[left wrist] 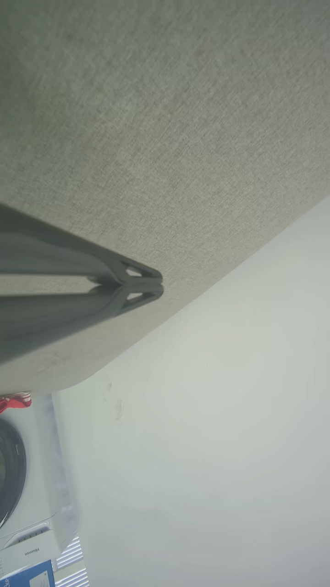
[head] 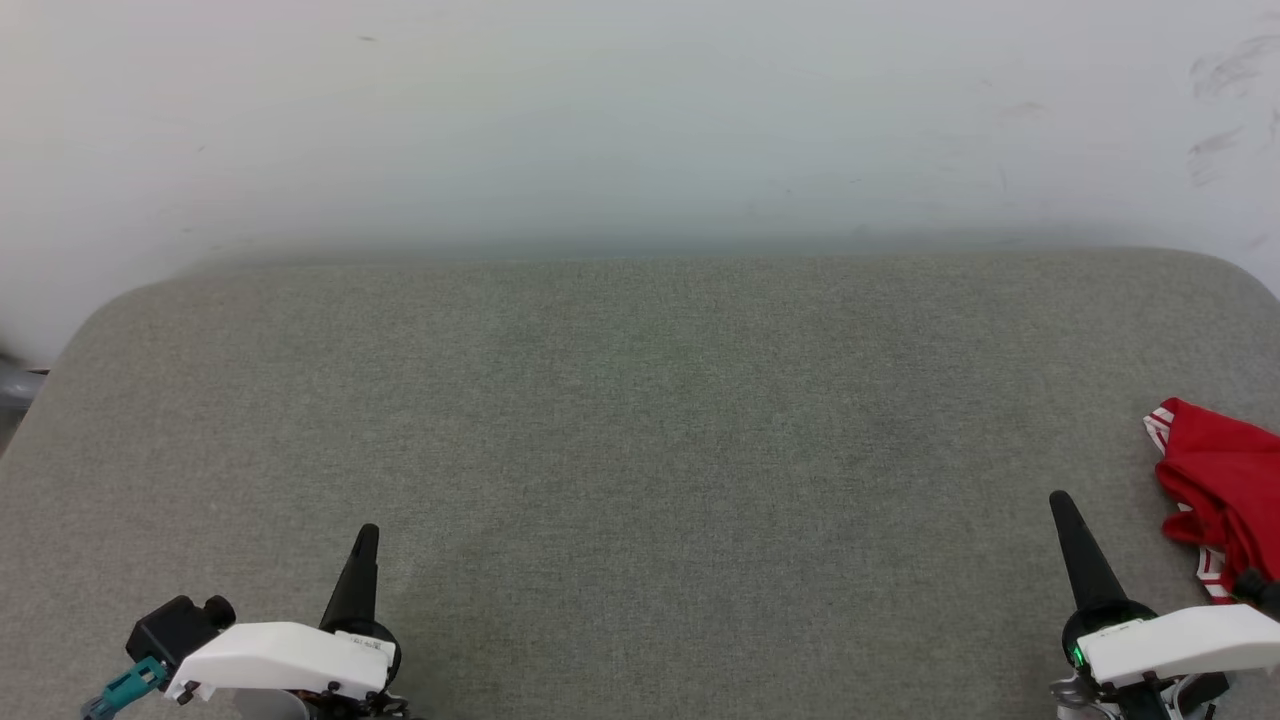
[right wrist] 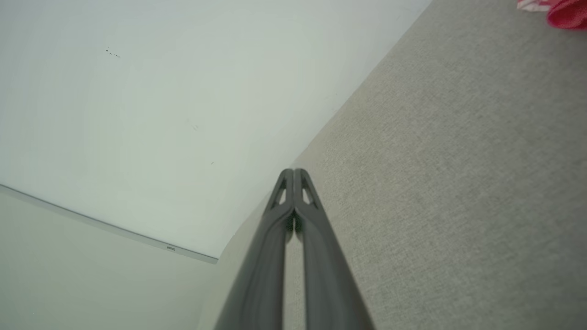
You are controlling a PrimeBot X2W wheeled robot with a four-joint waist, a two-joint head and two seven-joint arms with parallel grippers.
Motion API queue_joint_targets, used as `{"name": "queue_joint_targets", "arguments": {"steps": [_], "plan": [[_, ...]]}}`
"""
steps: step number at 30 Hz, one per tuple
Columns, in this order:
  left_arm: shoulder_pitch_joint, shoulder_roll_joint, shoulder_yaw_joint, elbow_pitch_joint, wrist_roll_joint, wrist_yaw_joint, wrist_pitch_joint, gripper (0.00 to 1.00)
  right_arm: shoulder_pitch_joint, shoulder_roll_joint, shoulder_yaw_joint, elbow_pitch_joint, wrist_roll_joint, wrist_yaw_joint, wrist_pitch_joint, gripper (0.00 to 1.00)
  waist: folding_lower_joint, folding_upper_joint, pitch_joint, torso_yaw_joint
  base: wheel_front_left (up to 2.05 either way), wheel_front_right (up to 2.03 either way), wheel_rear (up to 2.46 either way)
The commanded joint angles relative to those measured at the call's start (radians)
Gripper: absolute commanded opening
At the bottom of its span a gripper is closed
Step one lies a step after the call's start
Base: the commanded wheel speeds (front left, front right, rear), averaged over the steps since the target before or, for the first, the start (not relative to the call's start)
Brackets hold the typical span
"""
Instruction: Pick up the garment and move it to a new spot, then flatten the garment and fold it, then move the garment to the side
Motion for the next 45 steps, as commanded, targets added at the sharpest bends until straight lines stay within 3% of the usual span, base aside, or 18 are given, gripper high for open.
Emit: {"name": "queue_joint_targets", "arguments": {"steps": [1,45], "plan": [[-0.026,0.001,0.007,-0.007,-0.016,-0.007,0.005,0.00,-0.025,0.001,-0.003,-0.006,0.018,0.000,0.003,0.00,-0.0001,0.0000,0.000,0.000,0.00,0.00,0.00],[-0.066,-0.030,0.078,0.006,-0.404,-0.050,0.109,0.00,-0.083,0.017,-0.020,0.055,0.410,0.000,0.046,0.00,-0.0001,0.0000,0.016,0.004,0.00,0.00,0.00]]}}
